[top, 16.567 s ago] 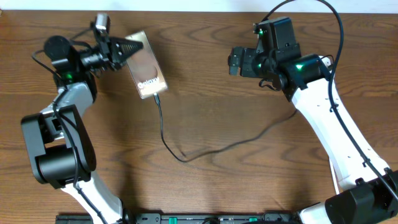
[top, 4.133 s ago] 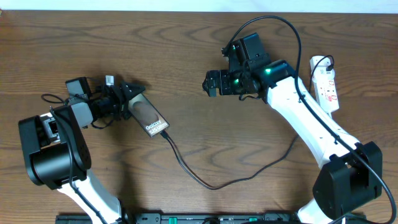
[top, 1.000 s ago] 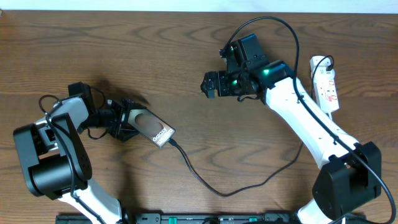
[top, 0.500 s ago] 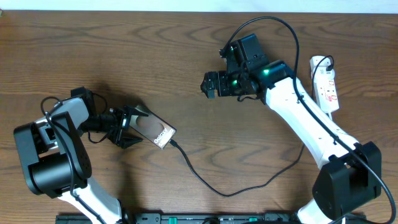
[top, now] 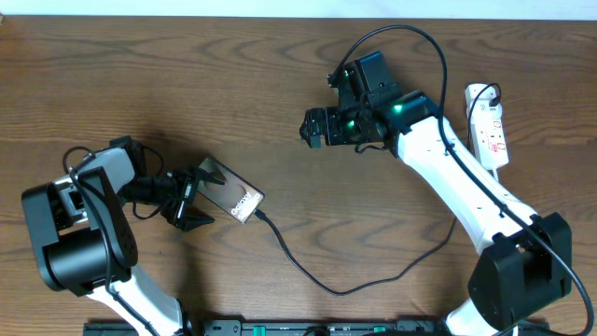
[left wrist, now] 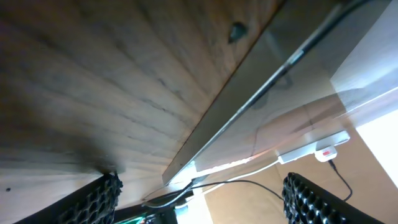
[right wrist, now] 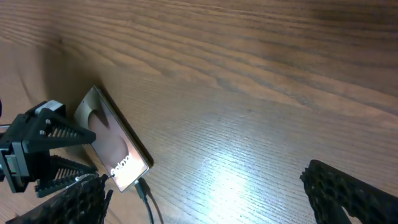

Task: Plug charger to phone and switch on socket
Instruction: 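Open the left gripper and lift it away from the phone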

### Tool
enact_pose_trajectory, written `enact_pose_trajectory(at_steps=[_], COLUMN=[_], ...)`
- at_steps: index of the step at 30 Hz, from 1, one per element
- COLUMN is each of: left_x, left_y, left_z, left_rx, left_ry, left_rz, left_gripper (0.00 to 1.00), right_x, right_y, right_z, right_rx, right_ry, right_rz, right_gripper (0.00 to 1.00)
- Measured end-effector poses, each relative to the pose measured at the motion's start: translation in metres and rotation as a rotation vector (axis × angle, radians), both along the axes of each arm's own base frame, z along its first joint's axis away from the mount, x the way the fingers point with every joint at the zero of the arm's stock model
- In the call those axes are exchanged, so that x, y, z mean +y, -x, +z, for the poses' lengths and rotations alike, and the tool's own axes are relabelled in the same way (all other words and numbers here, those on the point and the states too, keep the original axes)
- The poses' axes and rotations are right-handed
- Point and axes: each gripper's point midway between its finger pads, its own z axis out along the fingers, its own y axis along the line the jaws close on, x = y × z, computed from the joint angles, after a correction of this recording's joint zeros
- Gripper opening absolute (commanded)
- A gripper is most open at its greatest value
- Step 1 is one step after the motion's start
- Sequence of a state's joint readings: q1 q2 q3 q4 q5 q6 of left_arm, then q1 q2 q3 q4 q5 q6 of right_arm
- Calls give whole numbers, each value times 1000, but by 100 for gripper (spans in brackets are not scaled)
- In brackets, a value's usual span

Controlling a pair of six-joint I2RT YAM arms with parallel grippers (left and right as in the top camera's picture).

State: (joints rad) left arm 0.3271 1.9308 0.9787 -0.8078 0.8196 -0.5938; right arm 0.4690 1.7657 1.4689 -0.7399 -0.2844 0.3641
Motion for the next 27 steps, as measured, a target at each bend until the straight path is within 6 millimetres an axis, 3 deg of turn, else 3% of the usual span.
enact_pose_trajectory(at_steps=[6, 11, 14, 20, 27], left_x=[3, 37, 54, 69, 69], left_y=[-2, -29, -39, -55, -47], left_z=[2, 10, 24, 90, 180], left_rx=[-41, -224, -312, -558, -865], left_ry=[-43, -269, -379, -548, -732], left_rz=[-46, -146, -198, -257, -313], left_gripper=[86, 86, 86, 86, 86], right_x=[0, 0, 1, 1, 2], right_y=[0, -1, -2, -3, -4], right_z=[0, 1, 1, 2, 2], right_rx=[-2, -5, -11, -16, -19], right_ry=[0, -2, -4, -6, -7], right_rz=[1, 1, 1, 0, 0], right_gripper=[99, 99, 99, 99, 99])
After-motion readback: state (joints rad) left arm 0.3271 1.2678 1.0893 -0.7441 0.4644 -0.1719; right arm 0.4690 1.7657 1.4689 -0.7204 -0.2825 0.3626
